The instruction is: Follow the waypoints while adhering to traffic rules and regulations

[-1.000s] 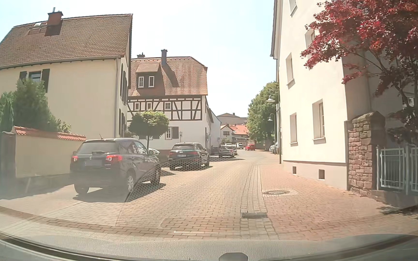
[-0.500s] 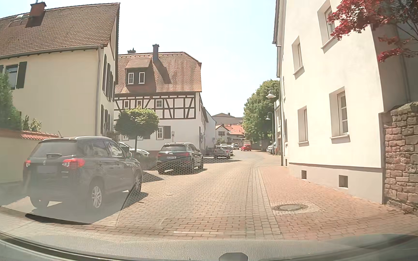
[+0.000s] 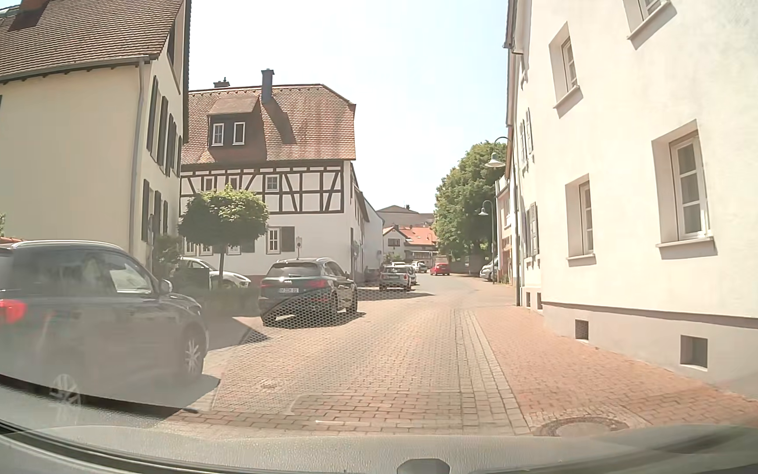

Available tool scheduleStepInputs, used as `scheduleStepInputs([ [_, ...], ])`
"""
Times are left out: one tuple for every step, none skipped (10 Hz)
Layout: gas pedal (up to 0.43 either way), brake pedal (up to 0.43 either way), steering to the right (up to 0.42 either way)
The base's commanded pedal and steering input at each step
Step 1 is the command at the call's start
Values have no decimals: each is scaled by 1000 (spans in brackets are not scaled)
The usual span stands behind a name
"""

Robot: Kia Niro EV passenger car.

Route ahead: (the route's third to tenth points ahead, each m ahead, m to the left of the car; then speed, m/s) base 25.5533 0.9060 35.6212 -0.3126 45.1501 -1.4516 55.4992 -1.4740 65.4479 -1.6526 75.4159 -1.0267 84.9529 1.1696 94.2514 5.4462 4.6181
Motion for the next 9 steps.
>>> scheduleStepInputs([
  [0,0,56],
  [0,0,65],
  [0,0,74],
  [0,0,75],
  [0,0,73],
  [0,0,70],
  [0,0,65],
  [0,0,62],
  [0,0,58],
])
